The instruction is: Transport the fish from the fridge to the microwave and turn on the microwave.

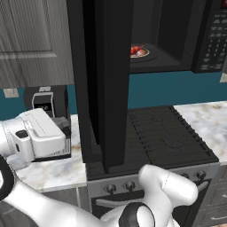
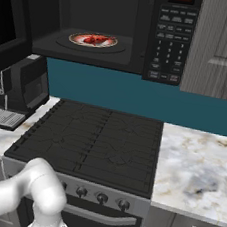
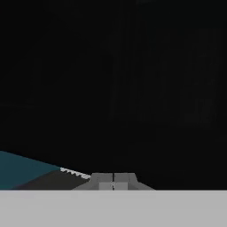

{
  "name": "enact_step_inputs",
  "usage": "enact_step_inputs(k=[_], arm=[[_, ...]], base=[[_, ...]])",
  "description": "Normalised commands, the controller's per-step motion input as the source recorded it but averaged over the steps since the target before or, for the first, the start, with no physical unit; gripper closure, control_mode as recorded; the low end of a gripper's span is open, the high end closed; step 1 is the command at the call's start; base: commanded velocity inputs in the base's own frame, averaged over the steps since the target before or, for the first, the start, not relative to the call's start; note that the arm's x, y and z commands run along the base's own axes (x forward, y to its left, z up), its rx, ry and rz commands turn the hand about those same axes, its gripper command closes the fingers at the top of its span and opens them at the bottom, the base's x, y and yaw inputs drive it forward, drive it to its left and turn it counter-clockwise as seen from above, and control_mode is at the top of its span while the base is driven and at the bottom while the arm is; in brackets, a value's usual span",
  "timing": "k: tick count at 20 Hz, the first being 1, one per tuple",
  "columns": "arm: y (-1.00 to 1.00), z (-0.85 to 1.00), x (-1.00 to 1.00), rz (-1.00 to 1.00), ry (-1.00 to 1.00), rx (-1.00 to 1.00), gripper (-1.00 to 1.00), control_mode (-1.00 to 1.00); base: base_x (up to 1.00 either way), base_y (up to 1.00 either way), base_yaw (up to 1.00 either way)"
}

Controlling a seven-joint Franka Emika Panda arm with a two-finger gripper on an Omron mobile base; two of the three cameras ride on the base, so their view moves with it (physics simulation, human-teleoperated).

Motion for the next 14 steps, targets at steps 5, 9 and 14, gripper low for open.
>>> enact_step_inputs(k=[5,9,14], arm=[[-0.41,0.0,0.0,0.0,-0.04,-0.03,1.0,-1.0],[-0.5,0.0,0.0,0.0,-0.05,-0.02,1.0,-1.0],[-0.5,0.0,0.0,0.0,-0.03,-0.01,1.0,-1.0]], base=[[0.0,0.0,0.0],[0.0,0.0,0.0],[0.0,0.0,0.0]])
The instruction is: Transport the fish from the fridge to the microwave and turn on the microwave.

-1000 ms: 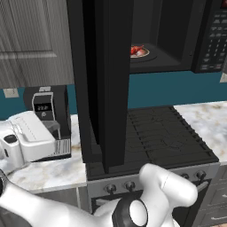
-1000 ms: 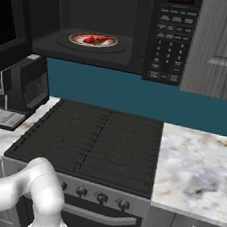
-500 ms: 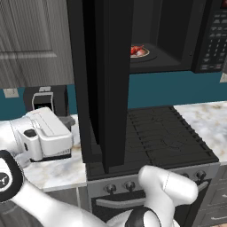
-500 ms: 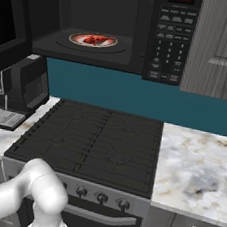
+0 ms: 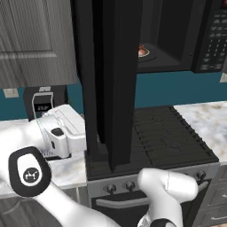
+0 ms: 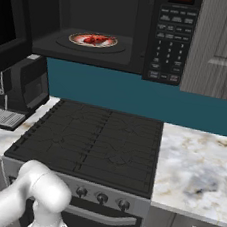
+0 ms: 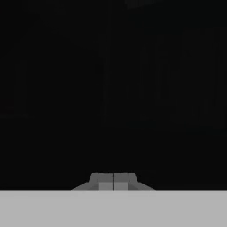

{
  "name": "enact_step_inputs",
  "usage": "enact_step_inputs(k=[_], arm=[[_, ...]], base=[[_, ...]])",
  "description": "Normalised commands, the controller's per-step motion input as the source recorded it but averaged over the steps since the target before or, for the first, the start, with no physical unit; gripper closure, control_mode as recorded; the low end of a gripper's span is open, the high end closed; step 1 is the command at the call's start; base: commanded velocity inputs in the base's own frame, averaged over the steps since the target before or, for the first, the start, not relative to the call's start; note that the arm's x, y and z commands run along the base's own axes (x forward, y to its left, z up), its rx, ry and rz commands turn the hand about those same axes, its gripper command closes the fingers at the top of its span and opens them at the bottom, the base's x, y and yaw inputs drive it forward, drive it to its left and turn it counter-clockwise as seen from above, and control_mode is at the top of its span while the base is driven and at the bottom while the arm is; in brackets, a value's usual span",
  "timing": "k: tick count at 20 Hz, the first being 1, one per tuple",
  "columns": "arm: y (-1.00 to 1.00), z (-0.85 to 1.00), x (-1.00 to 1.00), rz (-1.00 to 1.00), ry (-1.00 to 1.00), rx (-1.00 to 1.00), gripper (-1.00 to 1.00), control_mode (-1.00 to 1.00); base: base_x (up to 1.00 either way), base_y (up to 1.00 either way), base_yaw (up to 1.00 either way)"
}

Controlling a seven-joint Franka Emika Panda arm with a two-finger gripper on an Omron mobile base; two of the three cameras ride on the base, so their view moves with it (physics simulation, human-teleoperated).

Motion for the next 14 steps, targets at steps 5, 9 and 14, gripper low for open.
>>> enact_step_inputs(k=[5,9,14], arm=[[-0.48,0.0,0.0,0.0,-0.03,0.0,1.0,-1.0],[-0.5,0.0,0.0,0.0,-0.02,0.0,1.0,-1.0],[-0.52,0.0,0.06,0.0,0.0,0.0,1.0,-1.0]], base=[[0.0,0.0,0.0],[0.0,0.0,0.0],[0.0,0.0,0.0]])
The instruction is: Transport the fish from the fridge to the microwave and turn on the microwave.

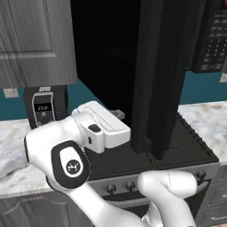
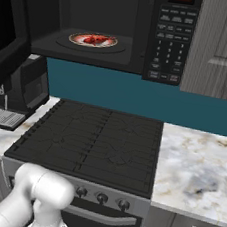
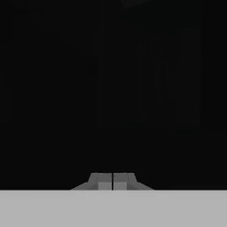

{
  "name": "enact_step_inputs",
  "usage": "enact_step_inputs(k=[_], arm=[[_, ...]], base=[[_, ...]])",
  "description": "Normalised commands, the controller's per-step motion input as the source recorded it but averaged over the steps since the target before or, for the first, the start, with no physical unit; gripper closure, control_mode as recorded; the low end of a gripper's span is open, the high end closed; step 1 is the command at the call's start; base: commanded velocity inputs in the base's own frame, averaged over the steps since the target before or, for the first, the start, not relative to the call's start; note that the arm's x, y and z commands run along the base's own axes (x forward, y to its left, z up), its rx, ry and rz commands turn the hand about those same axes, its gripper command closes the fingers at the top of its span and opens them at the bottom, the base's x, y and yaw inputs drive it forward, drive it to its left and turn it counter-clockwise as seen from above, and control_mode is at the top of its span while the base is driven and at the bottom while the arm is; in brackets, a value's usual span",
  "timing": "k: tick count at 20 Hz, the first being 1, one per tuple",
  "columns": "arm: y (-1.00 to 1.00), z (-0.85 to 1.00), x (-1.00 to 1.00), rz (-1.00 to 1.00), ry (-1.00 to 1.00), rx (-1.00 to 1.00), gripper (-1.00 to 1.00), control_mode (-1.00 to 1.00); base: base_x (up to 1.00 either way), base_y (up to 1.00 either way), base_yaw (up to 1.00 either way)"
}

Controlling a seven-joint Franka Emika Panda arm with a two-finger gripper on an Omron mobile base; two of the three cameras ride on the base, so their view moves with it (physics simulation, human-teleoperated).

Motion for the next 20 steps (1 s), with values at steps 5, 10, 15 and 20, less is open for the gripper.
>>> enact_step_inputs(k=[5,10,15,20], arm=[[-0.42,0.0,0.01,0.0,0.0,0.0,1.0,-1.0],[-0.26,0.04,0.01,0.01,0.0,0.0,1.0,-1.0],[-0.19,0.23,0.0,0.05,0.0,0.0,1.0,-1.0],[-0.26,0.27,0.0,0.05,-0.01,0.0,1.0,-1.0]], base=[[0.0,0.0,0.0],[0.0,0.0,0.0],[0.0,0.0,0.0],[0.0,0.0,0.0]])
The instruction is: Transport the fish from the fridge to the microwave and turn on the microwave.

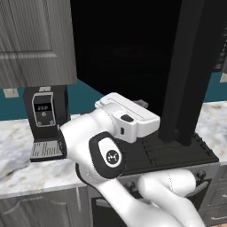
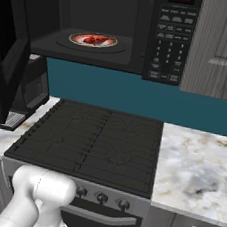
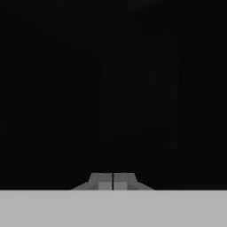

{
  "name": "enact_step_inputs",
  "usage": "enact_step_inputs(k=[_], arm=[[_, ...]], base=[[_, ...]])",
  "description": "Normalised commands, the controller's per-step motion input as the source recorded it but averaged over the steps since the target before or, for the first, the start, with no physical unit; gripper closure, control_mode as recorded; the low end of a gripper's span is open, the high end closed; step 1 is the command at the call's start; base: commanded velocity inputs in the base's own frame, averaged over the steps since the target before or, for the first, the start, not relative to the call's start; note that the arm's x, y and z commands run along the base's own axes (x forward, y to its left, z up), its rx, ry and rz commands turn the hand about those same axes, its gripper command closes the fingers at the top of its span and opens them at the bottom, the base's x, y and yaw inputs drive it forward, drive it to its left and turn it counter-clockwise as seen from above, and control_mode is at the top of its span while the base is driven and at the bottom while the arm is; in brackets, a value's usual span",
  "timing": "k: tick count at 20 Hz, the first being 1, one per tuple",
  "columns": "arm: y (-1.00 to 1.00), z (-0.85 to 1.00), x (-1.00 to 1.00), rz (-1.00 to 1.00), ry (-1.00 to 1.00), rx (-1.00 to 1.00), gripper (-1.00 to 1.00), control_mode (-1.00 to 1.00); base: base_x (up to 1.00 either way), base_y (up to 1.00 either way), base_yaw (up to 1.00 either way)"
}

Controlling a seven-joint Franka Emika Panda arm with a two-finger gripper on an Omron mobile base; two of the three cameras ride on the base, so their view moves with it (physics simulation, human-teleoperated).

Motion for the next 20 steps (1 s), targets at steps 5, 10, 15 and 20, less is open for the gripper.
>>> enact_step_inputs(k=[5,10,15,20], arm=[[-0.24,0.27,0.02,0.05,0.0,0.0,1.0,-1.0],[-0.18,0.27,0.04,0.03,0.0,0.0,1.0,-1.0],[-0.17,0.24,0.24,0.07,0.0,0.0,1.0,-1.0],[-0.15,0.2,0.24,0.08,0.0,0.0,1.0,-1.0]], base=[[0.0,0.0,0.0],[0.0,0.0,0.0],[0.0,0.0,0.0],[0.0,0.0,0.0]])
